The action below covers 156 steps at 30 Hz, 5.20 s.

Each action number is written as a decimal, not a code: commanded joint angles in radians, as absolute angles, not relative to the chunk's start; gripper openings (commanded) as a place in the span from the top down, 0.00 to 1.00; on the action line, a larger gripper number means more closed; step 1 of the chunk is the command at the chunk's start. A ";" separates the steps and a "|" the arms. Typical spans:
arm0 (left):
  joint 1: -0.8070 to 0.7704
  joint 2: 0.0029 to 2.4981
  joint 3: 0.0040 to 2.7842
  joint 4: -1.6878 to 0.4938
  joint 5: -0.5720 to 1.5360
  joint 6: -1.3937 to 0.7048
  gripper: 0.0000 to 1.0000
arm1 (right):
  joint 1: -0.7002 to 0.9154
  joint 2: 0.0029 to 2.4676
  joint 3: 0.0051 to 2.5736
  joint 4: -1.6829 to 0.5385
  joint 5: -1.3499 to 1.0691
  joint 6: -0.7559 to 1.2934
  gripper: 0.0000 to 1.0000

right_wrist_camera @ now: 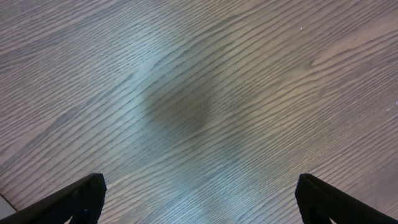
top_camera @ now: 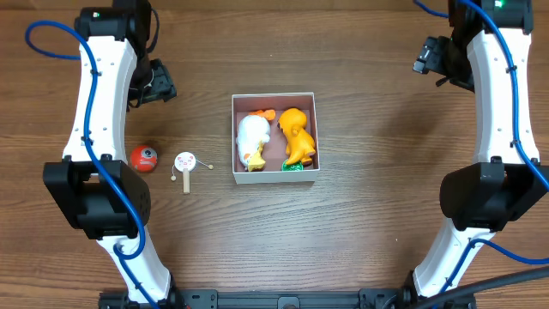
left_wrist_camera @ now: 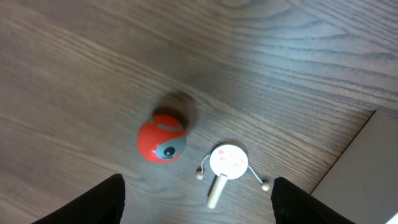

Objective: Pack container
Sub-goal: 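Move the left gripper toward the red toy and pig rattle, then grasp the red round toy with the left gripper and lift it, then carry the red toy over the box and release it inside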

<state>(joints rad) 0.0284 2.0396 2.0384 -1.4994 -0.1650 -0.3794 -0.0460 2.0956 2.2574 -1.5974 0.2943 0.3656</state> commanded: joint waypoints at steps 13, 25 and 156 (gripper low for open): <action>0.039 1.602 1.824 -1.446 -0.192 -0.271 0.02 | -0.048 2.089 2.279 -1.596 0.306 0.367 0.00; 0.128 1.589 1.234 -1.064 -0.103 -0.337 0.02 | -0.048 2.089 2.279 -1.596 0.306 0.367 0.00; -0.499 2.040 1.879 -1.132 0.056 -0.090 0.96 | -0.048 2.089 2.279 -1.596 0.306 0.367 0.00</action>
